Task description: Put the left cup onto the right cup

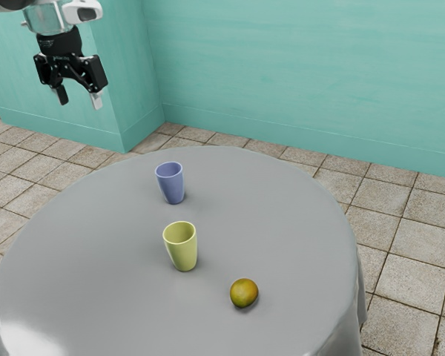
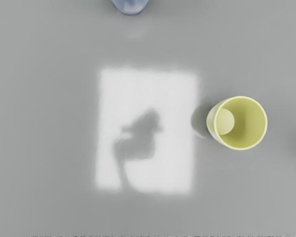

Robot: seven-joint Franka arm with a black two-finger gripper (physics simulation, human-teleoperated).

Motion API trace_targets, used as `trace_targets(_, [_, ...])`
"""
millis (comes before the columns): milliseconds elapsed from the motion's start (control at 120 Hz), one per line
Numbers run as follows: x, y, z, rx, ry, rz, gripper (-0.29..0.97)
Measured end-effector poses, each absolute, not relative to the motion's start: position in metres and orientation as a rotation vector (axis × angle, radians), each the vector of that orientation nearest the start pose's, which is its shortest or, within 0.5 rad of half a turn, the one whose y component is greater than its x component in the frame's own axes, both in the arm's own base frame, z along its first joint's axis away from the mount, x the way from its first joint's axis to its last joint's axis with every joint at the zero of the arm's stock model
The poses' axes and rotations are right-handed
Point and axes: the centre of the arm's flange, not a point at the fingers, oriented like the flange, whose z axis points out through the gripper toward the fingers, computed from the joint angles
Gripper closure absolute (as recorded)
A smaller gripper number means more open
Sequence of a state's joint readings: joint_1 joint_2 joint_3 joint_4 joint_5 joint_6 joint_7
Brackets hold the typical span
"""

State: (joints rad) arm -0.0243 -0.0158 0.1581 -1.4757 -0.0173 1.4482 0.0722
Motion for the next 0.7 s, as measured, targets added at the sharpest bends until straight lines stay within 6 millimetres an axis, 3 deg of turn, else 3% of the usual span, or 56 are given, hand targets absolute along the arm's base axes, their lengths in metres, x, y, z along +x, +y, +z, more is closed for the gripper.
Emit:
trace_targets(342, [0.544, 0.043, 0.654, -3.159, -0.014, 0.034, 0.03])
trace_targets(517, [0.572, 0.034, 0.618, -3.146, 0.009, 0.072, 0.03])
trace_targets(700, [0.601, 0.059, 0.572, -3.138, -0.044, 0.102, 0.03])
